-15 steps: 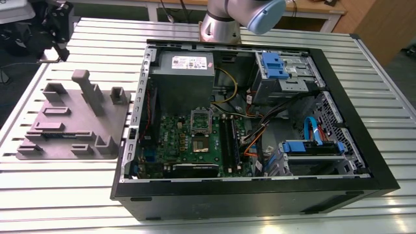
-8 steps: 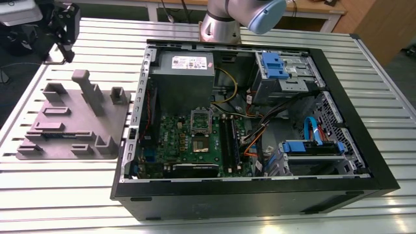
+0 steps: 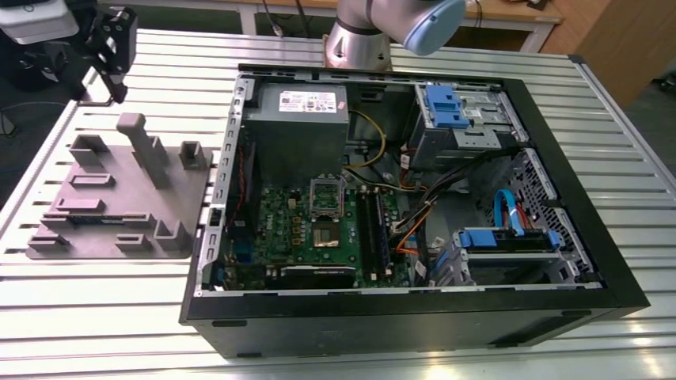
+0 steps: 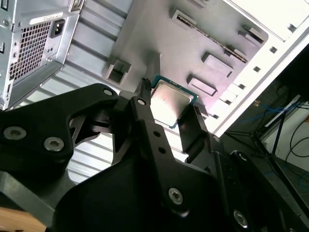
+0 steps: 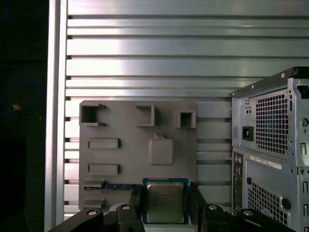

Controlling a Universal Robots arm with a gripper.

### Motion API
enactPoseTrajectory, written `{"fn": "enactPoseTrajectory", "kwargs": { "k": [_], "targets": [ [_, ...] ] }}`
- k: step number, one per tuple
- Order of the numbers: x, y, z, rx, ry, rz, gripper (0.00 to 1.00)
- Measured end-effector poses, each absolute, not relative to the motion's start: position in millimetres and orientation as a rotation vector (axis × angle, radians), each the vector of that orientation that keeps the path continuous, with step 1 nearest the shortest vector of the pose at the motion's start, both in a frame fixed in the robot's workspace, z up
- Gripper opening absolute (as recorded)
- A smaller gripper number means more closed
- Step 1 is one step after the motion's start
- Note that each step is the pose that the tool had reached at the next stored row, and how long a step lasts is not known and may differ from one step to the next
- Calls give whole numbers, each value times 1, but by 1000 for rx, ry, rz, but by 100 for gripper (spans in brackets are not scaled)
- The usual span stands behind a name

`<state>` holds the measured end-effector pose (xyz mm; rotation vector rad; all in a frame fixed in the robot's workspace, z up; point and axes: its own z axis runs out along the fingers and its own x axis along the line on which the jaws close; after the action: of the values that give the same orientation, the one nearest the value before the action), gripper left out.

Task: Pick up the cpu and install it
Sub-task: 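Pick up the cpu and move it towards the insertion slot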

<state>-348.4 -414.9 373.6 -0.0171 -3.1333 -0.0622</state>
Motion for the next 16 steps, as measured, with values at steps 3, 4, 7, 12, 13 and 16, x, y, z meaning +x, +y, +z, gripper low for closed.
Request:
{"fn": "enactPoseTrajectory", "kwargs": {
  "k": [3,4,7,12,13,16],
  "targets": [
    [-344,-415,374,-18,-3133,-62,47],
    [-342,-415,373,-18,-3133,-62,47],
    [-339,-415,374,-18,-3133,-62,47],
    [-337,-415,373,-18,-3133,-62,47],
    [-337,-415,374,-18,-3133,-62,47],
    [-337,-415,374,-18,-3133,-62,47]
  ]
}}
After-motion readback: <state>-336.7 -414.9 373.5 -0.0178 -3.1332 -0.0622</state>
